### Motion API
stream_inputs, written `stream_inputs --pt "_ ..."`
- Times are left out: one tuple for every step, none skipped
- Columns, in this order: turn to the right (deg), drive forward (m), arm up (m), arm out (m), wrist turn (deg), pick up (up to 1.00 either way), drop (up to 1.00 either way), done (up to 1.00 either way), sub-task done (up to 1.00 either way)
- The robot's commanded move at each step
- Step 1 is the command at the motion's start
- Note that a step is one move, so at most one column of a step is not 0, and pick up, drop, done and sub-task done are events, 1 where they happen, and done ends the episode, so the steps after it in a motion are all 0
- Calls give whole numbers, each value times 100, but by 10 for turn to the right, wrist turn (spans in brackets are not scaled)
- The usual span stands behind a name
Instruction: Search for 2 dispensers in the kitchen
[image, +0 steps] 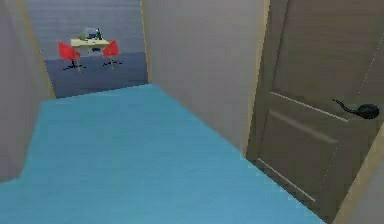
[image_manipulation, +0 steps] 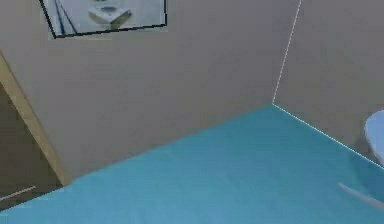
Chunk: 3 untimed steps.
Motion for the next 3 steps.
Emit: stream_inputs --pt "-180 0 0 0 0 0 0 0 0" --pt "0 100 0 0 0 0 0 0 0" --pt "0 100 0 0 0 0 0 0 0"
